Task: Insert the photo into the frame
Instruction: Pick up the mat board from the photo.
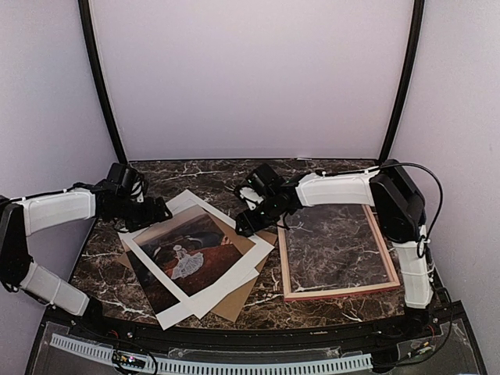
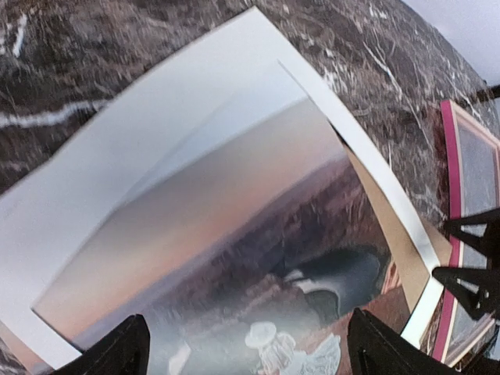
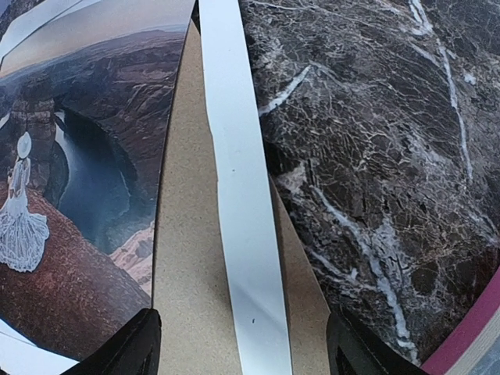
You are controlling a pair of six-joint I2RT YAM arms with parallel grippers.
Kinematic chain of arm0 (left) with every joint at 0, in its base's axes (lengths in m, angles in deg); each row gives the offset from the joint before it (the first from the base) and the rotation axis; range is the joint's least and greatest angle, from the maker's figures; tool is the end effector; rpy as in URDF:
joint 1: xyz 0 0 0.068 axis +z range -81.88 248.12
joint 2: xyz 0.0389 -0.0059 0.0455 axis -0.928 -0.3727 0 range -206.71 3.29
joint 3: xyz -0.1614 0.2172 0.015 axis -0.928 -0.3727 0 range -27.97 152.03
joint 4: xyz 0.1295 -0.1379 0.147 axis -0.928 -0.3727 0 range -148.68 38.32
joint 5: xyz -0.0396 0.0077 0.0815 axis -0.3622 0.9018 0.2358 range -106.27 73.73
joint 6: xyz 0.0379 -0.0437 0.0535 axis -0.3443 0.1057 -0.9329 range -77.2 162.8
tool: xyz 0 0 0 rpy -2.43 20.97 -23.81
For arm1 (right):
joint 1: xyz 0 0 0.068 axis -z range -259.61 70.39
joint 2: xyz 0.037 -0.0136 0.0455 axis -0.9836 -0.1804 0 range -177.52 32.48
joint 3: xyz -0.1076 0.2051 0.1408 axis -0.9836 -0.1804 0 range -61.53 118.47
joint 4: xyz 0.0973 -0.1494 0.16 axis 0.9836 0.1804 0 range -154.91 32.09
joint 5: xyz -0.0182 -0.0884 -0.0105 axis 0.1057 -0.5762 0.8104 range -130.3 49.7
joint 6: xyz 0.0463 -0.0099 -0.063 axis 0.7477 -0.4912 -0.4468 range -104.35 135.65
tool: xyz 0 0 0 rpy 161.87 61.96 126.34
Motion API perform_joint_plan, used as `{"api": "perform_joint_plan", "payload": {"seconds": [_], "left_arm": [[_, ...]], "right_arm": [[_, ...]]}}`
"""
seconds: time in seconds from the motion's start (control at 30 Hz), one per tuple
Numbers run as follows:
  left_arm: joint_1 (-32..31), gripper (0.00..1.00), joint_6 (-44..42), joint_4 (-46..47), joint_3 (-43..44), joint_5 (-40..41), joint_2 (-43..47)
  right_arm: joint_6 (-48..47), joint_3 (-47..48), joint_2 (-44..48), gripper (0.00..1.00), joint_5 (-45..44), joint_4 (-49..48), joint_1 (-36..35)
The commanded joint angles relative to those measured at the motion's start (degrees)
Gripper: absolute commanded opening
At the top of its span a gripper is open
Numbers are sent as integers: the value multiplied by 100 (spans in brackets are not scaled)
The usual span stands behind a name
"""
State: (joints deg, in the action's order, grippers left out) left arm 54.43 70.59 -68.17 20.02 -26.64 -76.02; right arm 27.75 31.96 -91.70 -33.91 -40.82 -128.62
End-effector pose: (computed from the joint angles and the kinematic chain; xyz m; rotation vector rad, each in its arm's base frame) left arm 0.2750 -0.0796 0.2031 -0.2165 2.4518 -0.5447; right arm 0.3025 0.3597 0.1536 -0.8714 2.4648 0.5475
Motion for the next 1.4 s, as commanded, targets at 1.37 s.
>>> {"api": "perform_joint_plan", "payload": {"seconds": [1.37], "left_arm": [[-977, 77, 2197, 97, -2576, 117, 1698]], "right_arm": [[602, -31, -347, 54, 866, -133, -3]]}}
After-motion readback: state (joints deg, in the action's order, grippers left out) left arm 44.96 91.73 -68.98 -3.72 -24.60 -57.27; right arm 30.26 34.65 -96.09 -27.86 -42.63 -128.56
